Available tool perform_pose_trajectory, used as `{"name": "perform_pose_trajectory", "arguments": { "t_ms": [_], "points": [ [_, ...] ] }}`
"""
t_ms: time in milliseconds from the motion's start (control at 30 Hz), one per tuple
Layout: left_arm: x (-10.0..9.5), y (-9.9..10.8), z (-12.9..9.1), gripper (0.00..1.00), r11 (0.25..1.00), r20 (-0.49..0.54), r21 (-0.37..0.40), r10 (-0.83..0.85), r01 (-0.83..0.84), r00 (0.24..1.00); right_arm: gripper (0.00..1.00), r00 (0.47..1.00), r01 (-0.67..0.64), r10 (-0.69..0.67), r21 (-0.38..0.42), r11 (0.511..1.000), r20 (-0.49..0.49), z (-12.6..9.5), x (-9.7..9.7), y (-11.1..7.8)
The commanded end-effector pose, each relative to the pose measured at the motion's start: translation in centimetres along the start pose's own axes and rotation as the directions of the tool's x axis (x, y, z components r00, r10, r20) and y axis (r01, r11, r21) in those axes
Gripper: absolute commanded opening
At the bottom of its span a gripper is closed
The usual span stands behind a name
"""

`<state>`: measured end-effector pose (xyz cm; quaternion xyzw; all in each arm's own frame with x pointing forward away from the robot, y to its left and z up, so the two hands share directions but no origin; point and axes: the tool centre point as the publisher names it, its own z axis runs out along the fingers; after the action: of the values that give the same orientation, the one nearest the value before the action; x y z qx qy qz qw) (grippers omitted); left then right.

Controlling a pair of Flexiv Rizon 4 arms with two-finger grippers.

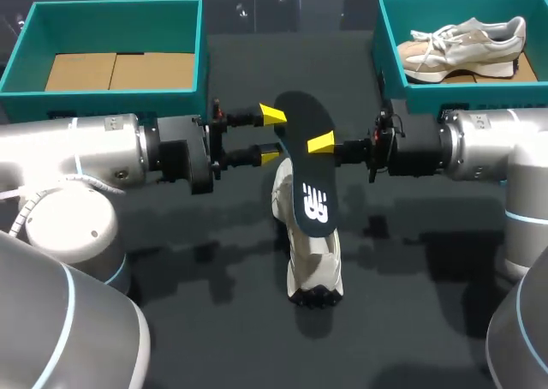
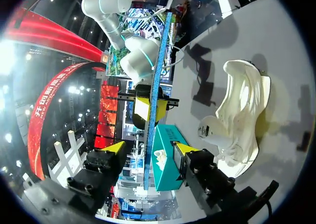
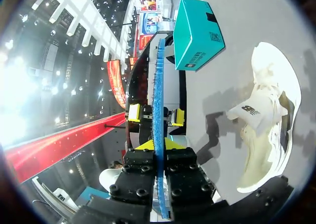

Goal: Take the shoe out of the shoebox, open the shoe tongue, remove and reinsert the insole, then place the shoe into the shoebox

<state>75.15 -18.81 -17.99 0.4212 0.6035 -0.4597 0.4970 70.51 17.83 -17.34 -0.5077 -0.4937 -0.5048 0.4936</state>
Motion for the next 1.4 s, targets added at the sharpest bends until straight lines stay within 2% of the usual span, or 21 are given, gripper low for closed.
{"name": "perform_pose_trajectory", "arguments": {
  "t_ms": [33, 233, 767, 1000, 1167, 1233, 1367, 1400],
  "points": [
    [0.4, -0.3, 0.9, 0.48, 1.0, 0.024, -0.005, -0.004, 0.004, 1.0, 0.0, 1.0, -0.001, 0.001, 0.001, 1.0, -0.006, 0.6, -0.4, 0.1],
    [0.4, -0.6, 1.2, 0.47, 1.0, 0.036, -0.005, 0.002, -0.002, 0.999, 0.0, 1.0, -0.008, 0.008, 0.002, 1.0, -0.011, 0.9, -0.6, 0.2],
    [0.6, -0.7, 1.8, 0.31, 0.999, 0.035, -0.027, 0.034, -0.033, 0.999, 0.0, 1.0, -0.025, 0.025, 0.011, 1.0, -0.006, 1.6, -0.7, 0.0],
    [0.7, -0.8, 1.7, 0.29, 0.998, 0.036, -0.036, 0.043, -0.042, 0.998, 0.0, 0.999, -0.034, 0.034, 0.02, 0.999, 0.002, 1.8, -0.7, -0.1],
    [0.7, -0.7, 1.6, 0.18, 0.998, 0.037, -0.04, 0.045, -0.044, 0.998, 0.0, 0.999, -0.039, 0.039, 0.025, 0.999, 0.004, 2.0, -0.8, 0.0],
    [0.7, -0.7, 1.6, 0.11, 0.998, 0.037, -0.041, 0.045, -0.044, 0.998, 0.0, 0.999, -0.039, 0.039, 0.025, 0.999, 0.005, 2.0, -0.8, 0.0],
    [0.8, -0.7, 1.5, 0.05, 0.998, 0.036, -0.042, 0.043, -0.041, 0.998, 0.0, 0.999, -0.042, 0.041, 0.029, 0.999, 0.007, 2.0, -0.8, -0.1],
    [0.8, -0.7, 1.5, 0.0, 0.998, 0.036, -0.042, 0.043, -0.041, 0.998, 0.0, 0.999, -0.043, 0.042, 0.03, 0.999, 0.008, 2.0, -0.8, -0.1]
  ]
}}
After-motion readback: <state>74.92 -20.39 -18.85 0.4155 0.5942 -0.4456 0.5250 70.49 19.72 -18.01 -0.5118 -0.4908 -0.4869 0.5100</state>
